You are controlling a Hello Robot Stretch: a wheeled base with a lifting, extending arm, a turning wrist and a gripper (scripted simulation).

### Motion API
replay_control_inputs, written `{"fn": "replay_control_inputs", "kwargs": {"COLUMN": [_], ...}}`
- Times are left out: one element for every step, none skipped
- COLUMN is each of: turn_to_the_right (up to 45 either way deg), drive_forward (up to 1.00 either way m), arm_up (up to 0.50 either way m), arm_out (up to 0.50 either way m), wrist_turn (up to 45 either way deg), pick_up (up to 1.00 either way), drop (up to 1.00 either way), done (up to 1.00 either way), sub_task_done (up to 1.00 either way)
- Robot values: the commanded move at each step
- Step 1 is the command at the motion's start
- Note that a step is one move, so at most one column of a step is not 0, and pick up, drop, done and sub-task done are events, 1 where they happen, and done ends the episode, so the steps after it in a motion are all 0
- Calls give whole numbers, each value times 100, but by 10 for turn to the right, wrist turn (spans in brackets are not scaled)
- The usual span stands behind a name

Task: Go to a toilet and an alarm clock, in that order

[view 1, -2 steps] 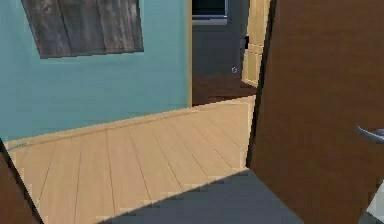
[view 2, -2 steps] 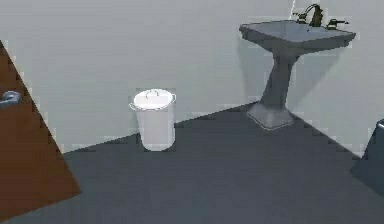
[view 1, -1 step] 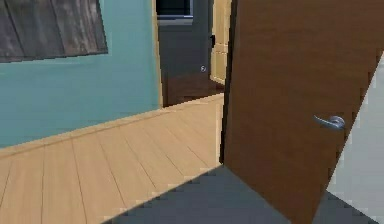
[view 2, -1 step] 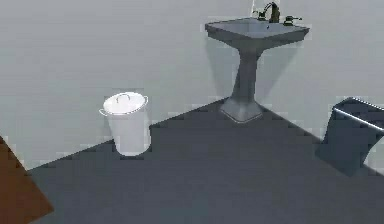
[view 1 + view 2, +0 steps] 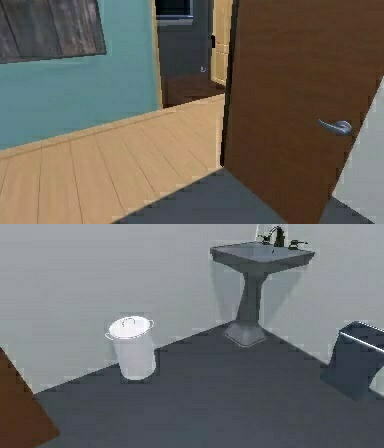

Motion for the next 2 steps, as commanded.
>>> {"fn": "replay_control_inputs", "kwargs": {"turn_to_the_right": [-90, 0], "drive_forward": [0, 100], "arm_up": [0, 0], "arm_out": [0, 0], "wrist_turn": [0, 0], "pick_up": [0, 0], "drop": [0, 0], "done": [0, 0], "sub_task_done": [0, 0]}}
